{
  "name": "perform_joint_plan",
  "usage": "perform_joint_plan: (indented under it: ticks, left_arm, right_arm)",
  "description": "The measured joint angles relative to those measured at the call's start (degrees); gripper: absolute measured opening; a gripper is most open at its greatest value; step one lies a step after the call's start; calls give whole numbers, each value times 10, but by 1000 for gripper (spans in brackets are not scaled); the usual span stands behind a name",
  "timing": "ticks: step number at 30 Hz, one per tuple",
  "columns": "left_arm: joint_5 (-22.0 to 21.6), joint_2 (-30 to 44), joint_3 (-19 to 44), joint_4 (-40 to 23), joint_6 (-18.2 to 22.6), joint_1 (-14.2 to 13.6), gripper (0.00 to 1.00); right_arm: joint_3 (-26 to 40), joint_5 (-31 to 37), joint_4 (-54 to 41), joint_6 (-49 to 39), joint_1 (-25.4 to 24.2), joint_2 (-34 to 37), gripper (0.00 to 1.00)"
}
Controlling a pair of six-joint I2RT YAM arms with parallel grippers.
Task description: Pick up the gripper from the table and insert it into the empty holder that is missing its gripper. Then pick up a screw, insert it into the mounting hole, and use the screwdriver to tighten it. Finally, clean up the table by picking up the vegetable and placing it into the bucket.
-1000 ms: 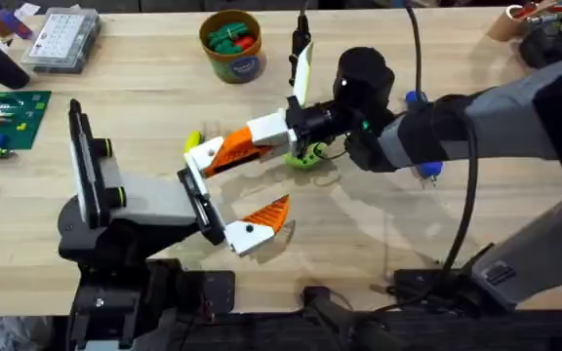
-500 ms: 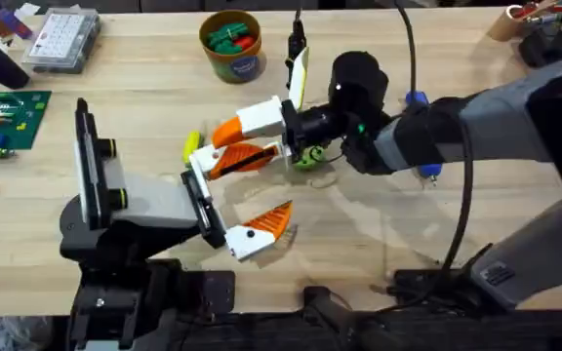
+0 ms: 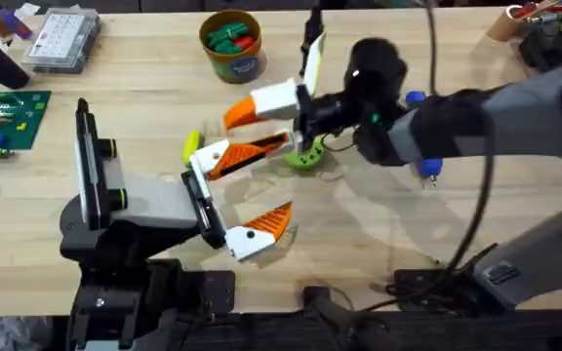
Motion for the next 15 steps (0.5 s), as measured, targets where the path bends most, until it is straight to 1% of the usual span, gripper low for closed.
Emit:
perform_joint_plan:
  ticks: [4,7,11,15]
  left_arm:
    - [0,0,0,0,0,0,986]
    - [0,0,0,0,0,0,986]
    - [0,0,0,0,0,0,986]
    - [0,0,0,0,0,0,986]
  right_arm:
    - [0,-20,-7,0,-19,-41,995]
    - [0,-32,-29,-3,-30,-65,995]
    - [-4,-40,-59,-13,-44,-80,995]
    - [-34,-41,-64,-22,-57,-82,995]
